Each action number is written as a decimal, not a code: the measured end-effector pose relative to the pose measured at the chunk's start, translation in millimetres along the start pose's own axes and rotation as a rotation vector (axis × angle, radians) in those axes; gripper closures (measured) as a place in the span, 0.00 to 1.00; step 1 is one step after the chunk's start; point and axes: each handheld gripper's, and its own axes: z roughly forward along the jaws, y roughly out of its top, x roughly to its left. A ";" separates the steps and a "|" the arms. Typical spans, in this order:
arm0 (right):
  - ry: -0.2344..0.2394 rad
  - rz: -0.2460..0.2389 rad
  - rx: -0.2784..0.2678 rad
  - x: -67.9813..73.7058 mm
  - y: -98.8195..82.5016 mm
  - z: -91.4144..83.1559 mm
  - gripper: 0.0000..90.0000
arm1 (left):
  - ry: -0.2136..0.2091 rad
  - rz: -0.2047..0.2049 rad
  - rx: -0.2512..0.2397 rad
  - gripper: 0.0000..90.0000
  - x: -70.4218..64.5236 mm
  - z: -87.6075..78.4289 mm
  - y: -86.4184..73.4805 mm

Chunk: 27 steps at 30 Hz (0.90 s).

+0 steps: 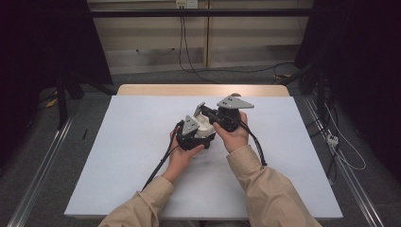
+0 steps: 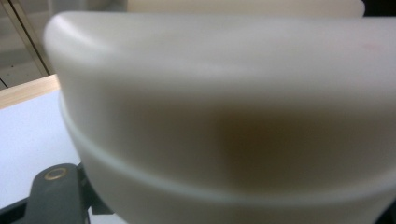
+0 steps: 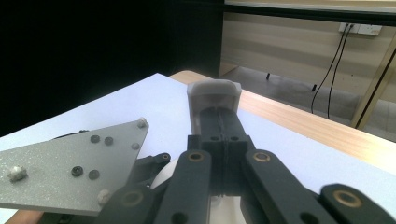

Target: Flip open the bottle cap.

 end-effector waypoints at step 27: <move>-0.010 -0.018 0.011 1.0 7.0 9.1 1.00 | 0.005 0.004 0.004 0.21 -1.1 0.2 0.1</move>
